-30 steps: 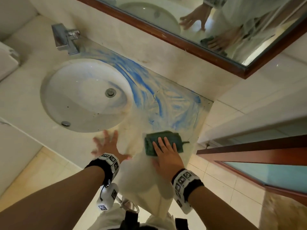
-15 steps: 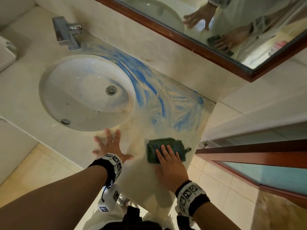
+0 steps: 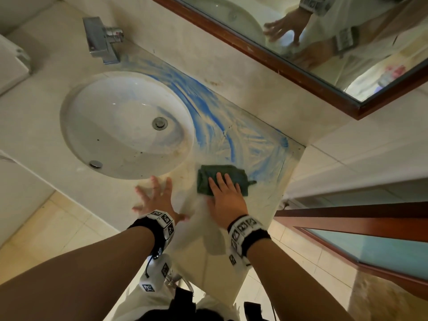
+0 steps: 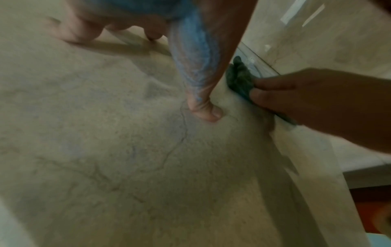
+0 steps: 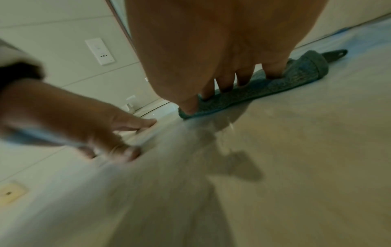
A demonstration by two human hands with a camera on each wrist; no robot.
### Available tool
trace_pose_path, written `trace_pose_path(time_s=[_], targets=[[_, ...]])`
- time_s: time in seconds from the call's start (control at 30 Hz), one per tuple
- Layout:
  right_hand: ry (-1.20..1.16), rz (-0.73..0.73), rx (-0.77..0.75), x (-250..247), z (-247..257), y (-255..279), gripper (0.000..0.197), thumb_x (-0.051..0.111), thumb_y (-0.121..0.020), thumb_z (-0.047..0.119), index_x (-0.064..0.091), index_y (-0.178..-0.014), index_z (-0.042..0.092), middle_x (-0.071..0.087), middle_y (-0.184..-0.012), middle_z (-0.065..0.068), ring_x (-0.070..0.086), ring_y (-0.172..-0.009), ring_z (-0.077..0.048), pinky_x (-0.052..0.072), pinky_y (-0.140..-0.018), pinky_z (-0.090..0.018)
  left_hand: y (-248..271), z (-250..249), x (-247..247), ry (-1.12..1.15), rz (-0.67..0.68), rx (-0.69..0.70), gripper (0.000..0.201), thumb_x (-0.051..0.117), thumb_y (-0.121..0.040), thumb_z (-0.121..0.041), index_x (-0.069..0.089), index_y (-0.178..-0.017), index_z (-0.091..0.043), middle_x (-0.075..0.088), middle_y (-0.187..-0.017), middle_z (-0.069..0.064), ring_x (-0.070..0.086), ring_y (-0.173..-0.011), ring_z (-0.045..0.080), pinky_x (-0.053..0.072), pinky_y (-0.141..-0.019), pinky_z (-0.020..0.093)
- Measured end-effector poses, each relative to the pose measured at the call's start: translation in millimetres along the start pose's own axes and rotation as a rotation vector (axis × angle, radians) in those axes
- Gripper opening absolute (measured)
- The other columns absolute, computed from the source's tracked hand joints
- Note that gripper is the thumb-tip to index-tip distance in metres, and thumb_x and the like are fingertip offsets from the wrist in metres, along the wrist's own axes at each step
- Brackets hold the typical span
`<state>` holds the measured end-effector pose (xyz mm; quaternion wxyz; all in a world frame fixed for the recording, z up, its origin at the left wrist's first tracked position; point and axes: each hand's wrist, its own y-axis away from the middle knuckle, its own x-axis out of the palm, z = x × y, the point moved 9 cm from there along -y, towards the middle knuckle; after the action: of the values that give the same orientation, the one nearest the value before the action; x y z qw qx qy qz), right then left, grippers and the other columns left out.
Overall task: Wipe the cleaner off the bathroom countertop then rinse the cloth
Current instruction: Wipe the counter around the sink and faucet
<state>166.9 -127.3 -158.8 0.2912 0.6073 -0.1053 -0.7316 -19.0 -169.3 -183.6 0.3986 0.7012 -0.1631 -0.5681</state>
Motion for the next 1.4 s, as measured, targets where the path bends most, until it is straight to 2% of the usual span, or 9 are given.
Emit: trace_pose_path(time_s=[0.17,0.3,0.5,0.67,0.77,0.9,1.03,1.17,1.4], targets=[[0.010,0.015,0.000,19,-11,43,0.059,0.035,-0.099,0.047,0.021,-0.154,0.030,0.009,-0.163,0.004,0.000,-0.150,-0.018,0.006,-0.122,-0.045,-3,0,1,-0.003,0.005,-0.009,0.137,0.071,-0.057,-0.077,-0.024,-0.148,-0.039,-0.038,-0.153,-0.001,-0.026,-0.137,0.053,0.026,-0.102,0.073],[-0.069,-0.153,0.157,-15,-11,25,0.055,0.045,-0.090,0.064,0.062,-0.123,0.023,0.052,-0.139,0.004,0.038,-0.133,-0.022,0.033,-0.109,-0.043,-1,-2,0,0.020,0.004,0.008,0.137,0.072,-0.059,-0.075,-0.025,-0.147,-0.037,-0.042,-0.151,0.000,-0.029,-0.135,0.054,0.023,-0.102,0.074],[-0.201,-0.207,0.235,-23,-4,7,0.024,0.055,-0.092,0.033,0.062,-0.098,0.011,0.052,-0.120,-0.004,0.042,-0.118,-0.026,0.045,-0.098,-0.039,0,-3,-3,0.021,-0.002,0.017,0.137,0.071,-0.060,-0.076,-0.026,-0.147,-0.036,-0.041,-0.151,0.002,-0.027,-0.135,0.055,0.024,-0.101,0.075],[-0.744,-0.397,0.345,-33,-41,38,0.010,0.065,-0.090,0.023,0.059,-0.088,0.014,0.063,-0.099,-0.005,0.057,-0.088,-0.019,0.049,-0.086,-0.033,-5,-2,-1,0.015,-0.017,0.036,0.139,0.070,-0.058,-0.078,-0.027,-0.147,-0.033,-0.042,-0.151,0.005,-0.028,-0.134,0.057,0.024,-0.099,0.077],[-1.379,-0.434,0.359,-33,-54,63,0.006,0.058,-0.094,0.009,0.060,-0.088,0.011,0.067,-0.099,-0.015,0.064,-0.092,-0.028,0.052,-0.093,-0.049,-5,-3,1,0.024,-0.042,0.049,0.140,0.068,-0.057,-0.080,-0.027,-0.147,-0.032,-0.039,-0.152,0.006,-0.027,-0.134,0.058,0.025,-0.097,0.079],[-1.963,-0.418,0.152,-64,-48,93,0.016,0.040,-0.098,0.000,0.056,-0.101,0.005,0.063,-0.118,-0.024,0.061,-0.110,-0.036,0.048,-0.099,-0.045,-1,-3,-7,0.076,-0.046,0.067,0.118,0.066,-0.069,-0.072,-0.008,-0.152,-0.034,-0.025,-0.158,0.006,-0.020,-0.138,0.055,0.020,-0.102,0.078],[-2.078,-0.471,0.057,-94,-43,116,0.010,0.046,-0.090,0.002,0.052,-0.093,0.009,0.060,-0.115,-0.020,0.057,-0.108,-0.034,0.050,-0.091,-0.042,16,-26,-51,0.342,-0.134,0.283,0.072,0.058,-0.091,-0.049,0.025,-0.152,-0.030,0.009,-0.162,0.001,0.007,-0.148,0.033,0.012,-0.119,0.051],[-2.081,-0.514,0.052,-113,-37,129,0.015,0.049,-0.088,0.007,0.058,-0.099,0.009,0.063,-0.110,-0.018,0.058,-0.105,-0.034,0.049,-0.092,-0.049,71,-66,-120,0.702,-0.399,0.689,0.032,0.068,-0.088,-0.031,0.066,-0.119,-0.024,0.064,-0.121,-0.003,0.060,-0.111,0.013,0.045,-0.100,0.031],[-2.084,-0.418,0.162,-112,-24,139,0.042,0.052,-0.092,0.023,0.053,-0.133,0.011,0.052,-0.135,-0.026,0.048,-0.125,-0.049,0.034,-0.103,-0.068,116,-121,-135,0.764,-0.032,0.943,0.029,0.072,-0.085,-0.030,0.061,-0.112,-0.028,0.066,-0.102,-0.013,0.060,-0.097,0.000,0.045,-0.082,0.016]])
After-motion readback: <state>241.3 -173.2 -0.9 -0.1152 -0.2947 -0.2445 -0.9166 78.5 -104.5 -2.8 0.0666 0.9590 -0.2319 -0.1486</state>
